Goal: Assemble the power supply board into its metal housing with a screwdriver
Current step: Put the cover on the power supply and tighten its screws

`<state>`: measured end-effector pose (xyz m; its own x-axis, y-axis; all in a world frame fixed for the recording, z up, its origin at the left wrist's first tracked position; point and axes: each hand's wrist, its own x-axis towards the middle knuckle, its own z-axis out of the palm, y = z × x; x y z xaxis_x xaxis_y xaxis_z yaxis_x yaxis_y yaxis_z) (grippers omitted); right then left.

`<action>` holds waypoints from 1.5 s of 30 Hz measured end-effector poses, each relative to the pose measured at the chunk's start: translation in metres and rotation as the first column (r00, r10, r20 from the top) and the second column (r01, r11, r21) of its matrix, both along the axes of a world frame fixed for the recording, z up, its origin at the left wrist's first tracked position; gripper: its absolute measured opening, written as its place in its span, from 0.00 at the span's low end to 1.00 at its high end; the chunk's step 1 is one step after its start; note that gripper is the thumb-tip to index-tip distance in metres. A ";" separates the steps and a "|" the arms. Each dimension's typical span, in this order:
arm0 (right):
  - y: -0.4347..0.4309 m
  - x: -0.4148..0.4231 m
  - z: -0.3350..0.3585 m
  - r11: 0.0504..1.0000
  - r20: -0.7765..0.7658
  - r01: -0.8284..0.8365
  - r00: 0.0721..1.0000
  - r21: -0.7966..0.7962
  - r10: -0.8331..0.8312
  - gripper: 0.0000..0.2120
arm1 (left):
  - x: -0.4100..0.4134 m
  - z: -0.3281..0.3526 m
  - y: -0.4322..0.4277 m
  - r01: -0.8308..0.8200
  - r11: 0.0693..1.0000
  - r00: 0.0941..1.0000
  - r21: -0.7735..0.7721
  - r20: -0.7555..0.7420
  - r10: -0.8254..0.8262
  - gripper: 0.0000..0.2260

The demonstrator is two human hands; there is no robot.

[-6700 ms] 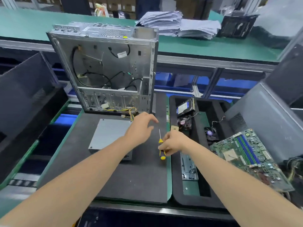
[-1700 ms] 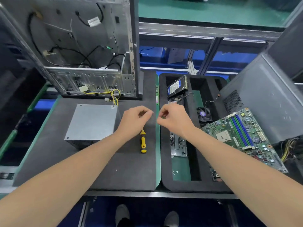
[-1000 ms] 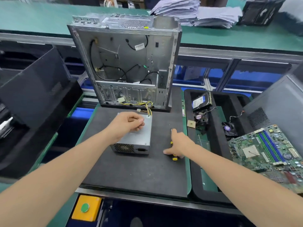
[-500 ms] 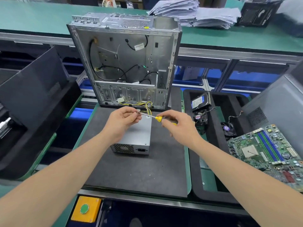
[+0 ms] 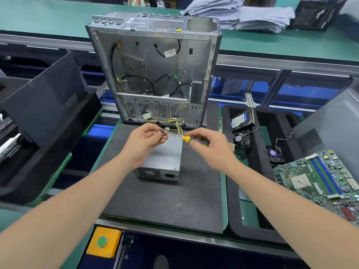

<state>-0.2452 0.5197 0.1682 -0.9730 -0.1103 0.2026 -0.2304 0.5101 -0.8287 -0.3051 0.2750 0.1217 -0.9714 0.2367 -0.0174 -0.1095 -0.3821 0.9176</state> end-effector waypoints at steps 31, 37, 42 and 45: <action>-0.026 -0.017 0.045 0.914 0.008 -0.264 0.962 0.310 0.275 0.10 | 0.035 -0.006 0.005 -0.062 0.438 0.868 -0.897 -0.265 -0.419 0.05; -0.027 -0.013 0.051 0.854 0.042 -0.382 0.918 0.354 0.394 0.09 | 0.039 -0.003 0.004 -0.077 0.430 0.849 -0.899 -0.285 -0.445 0.04; -0.028 -0.010 0.056 0.782 0.041 -0.446 0.877 0.435 0.478 0.08 | 0.041 0.002 0.004 -0.080 0.437 0.832 -0.896 -0.302 -0.466 0.04; -0.033 -0.011 0.057 0.765 0.004 -0.379 0.897 0.520 0.441 0.13 | 0.042 0.007 0.003 -0.059 0.429 0.823 -0.901 -0.287 -0.490 0.05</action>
